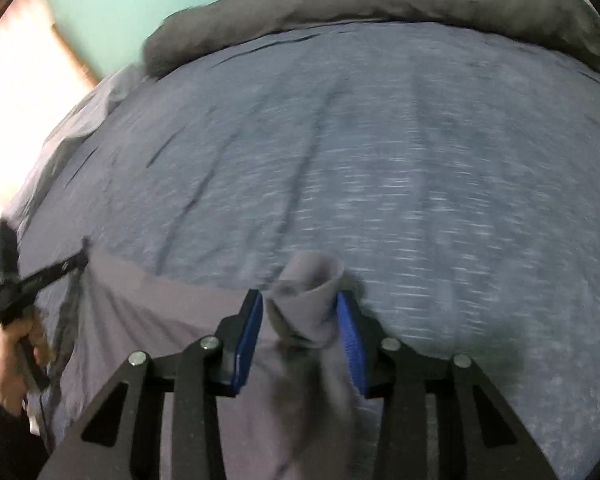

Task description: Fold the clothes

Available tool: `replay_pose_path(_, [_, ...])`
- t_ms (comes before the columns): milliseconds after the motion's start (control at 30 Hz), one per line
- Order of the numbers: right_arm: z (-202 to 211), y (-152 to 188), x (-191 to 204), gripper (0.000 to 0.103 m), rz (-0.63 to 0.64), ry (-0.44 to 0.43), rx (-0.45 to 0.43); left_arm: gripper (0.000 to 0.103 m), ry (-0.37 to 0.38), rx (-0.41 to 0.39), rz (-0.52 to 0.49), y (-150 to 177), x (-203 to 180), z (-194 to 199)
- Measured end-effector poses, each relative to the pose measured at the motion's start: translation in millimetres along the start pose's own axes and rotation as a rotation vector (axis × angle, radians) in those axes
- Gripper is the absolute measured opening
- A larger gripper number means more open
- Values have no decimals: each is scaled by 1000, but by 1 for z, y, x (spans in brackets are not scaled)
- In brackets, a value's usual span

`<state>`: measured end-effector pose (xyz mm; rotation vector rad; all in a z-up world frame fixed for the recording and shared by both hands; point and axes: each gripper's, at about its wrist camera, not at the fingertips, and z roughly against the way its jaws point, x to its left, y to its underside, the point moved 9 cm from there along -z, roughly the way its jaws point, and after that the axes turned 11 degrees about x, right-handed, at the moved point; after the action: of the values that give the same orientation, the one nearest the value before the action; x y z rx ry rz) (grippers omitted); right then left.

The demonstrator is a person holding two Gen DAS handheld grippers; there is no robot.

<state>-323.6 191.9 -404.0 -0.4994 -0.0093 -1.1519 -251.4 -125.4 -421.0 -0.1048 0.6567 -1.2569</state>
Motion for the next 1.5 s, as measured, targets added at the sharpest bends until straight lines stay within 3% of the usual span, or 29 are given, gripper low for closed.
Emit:
replay_pose_path(167, [25,-12,-30,39,-106,29,-109,3,5,2,4,6,8,6])
replay_pose_path(300, [26,-2,-57,39,-196,79,-89,3,10,-1,7,4,7,7])
replay_pose_path(400, [14,11,-66,39,-230,113,-27,3,9,1,6,5,10,10])
replay_pose_path(467, [4,14,-60,39,-207,123,13,3,10,1,6,9,15,17])
replay_pose_path(667, [-5,9,-11,37,-42,57,5,3,15,3,9,9,10,15])
replay_pose_path(733, [-15,10,2,37,29,90,45,3,17,6,9,8,9,15])
replay_pose_path(800, [-17,8,8,37,59,104,47,3,20,6,10,8,10,15])
replay_pose_path(933, [-18,11,20,37,87,44,56,3,24,9,12,9,11,16])
replay_pose_path(1100, [-25,16,27,37,111,90,75,3,20,8,14,14,13,21])
replay_pose_path(1133, [-25,17,27,35,104,90,74,3,20,8,14,14,12,21])
replay_pose_path(1167, [-26,17,27,25,97,89,73,3,21,8,15,13,12,20])
replay_pose_path(1267, [-27,21,32,9,129,92,83,3,22,9,16,13,12,19])
replay_pose_path(1367, [-21,24,34,3,146,101,78,3,23,11,18,13,11,17])
replay_pose_path(1500, [1,19,16,2,100,82,8,3,29,12,13,9,12,16])
